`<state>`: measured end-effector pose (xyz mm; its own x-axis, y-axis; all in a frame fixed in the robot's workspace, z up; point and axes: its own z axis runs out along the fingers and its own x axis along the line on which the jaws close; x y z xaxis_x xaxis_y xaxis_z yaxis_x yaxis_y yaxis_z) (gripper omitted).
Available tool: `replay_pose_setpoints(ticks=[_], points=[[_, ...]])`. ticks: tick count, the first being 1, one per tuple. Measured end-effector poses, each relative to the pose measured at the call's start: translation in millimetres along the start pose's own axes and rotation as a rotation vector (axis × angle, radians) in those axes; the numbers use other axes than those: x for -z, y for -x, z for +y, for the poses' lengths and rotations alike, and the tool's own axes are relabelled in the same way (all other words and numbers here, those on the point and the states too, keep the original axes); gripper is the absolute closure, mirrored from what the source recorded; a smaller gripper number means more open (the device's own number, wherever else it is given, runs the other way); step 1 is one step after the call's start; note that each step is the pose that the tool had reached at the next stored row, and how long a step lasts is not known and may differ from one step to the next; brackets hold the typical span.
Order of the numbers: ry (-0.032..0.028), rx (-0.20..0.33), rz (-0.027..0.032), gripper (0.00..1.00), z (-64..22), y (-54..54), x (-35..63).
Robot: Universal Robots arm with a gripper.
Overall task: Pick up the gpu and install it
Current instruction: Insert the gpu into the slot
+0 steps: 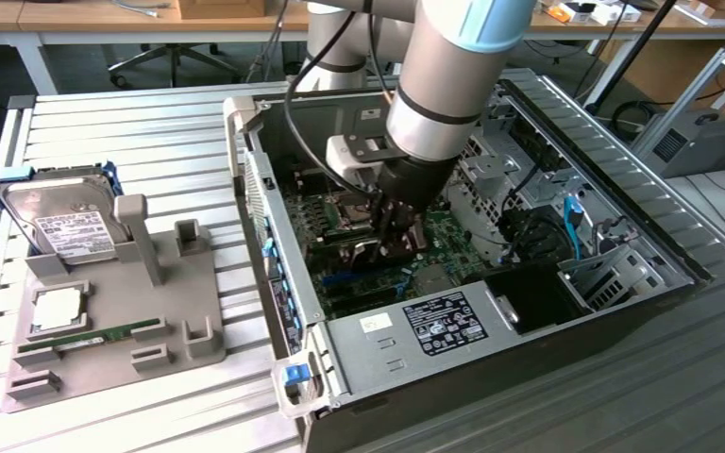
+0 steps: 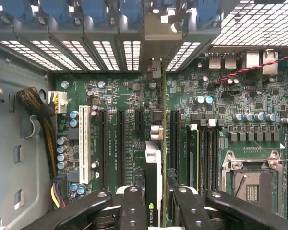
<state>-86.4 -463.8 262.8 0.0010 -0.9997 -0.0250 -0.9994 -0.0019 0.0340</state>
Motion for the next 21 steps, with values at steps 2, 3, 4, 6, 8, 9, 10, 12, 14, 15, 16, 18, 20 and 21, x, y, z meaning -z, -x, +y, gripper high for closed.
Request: replay_pose_setpoints(ticks=[2,3,4,6,8,9,10,12,14,15,16,18,20,21], points=[[0.0005,0.000,0.0007,0.73,0.1,0.0,2.2],[0.0005,0.000,0.0006,0.73,0.2,0.0,3.7],[0.0005,0.000,0.0004,0.73,0.2,0.0,4.8],[0.0002,0.000,0.0004,0.73,0.3,0.0,4.9],[0.0005,0.000,0.0011,0.73,0.4,0.0,6.5],[0.0003,0.000,0.0008,0.73,0.5,0.1,8.5],[0.0001,0.000,0.0006,0.73,0.5,0.2,10.6],[-0.0043,0.000,-0.0010,0.73,0.6,0.2,11.3],[-0.0357,0.001,-0.0014,0.73,1.0,0.3,11.4],[-0.0479,0.001,-0.0014,0.73,1.0,0.3,11.3],[-0.0527,0.001,-0.0014,0.73,1.4,0.3,11.3],[-0.0537,-0.001,-0.0013,0.73,1.9,0.3,11.6],[-0.0539,-0.007,-0.0011,0.73,2.0,0.3,13.1],[-0.0541,-0.011,-0.0014,0.73,2.1,0.3,13.8]])
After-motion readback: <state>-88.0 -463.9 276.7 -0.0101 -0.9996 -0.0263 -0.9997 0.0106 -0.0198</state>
